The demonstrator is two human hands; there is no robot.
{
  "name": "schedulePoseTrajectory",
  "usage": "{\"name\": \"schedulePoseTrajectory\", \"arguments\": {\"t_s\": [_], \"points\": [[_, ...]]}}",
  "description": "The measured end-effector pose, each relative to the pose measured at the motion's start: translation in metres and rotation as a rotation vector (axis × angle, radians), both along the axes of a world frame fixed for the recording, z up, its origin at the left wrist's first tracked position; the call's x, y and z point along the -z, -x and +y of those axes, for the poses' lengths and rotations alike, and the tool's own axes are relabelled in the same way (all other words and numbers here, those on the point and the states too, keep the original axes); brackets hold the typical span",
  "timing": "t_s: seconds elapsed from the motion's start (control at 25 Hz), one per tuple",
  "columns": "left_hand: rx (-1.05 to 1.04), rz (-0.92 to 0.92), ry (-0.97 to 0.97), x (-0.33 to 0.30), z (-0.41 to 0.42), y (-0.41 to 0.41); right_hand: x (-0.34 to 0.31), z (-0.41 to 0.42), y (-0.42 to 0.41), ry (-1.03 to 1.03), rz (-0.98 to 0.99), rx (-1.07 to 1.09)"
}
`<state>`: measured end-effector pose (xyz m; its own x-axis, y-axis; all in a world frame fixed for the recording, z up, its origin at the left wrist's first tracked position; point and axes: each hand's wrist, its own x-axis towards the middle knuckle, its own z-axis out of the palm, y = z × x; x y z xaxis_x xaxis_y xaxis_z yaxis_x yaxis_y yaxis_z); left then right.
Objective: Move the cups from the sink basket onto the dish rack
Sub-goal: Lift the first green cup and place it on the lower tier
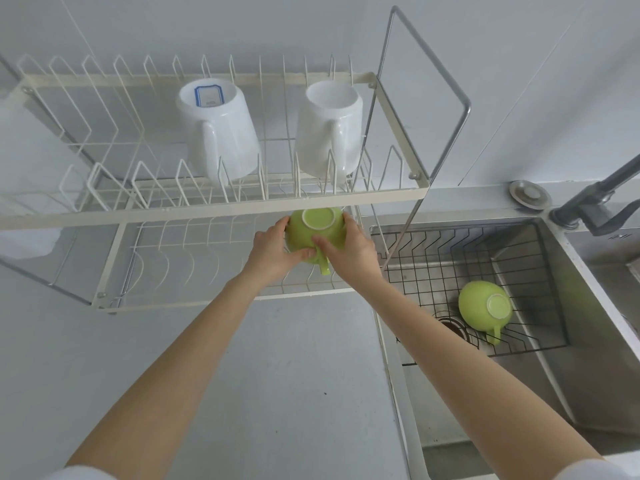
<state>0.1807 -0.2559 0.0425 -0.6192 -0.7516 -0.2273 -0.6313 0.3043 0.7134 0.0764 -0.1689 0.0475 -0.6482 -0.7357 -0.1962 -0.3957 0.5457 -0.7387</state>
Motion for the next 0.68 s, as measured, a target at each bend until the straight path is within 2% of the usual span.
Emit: {"name": "schedulePoseTrajectory", "arguments": {"t_s": [0.48, 0.68], "points": [[0.053, -0.125, -0.002, -0.003, -0.003, -0.002, 0.0, 0.004, -0.005, -0.048, 0.031, -0.023], [0.078, -0.12, 0.09, -0.014, 0.003, -0.006, -0.01, 0.011, -0.013, -0.066, 0.194, -0.161]]}}
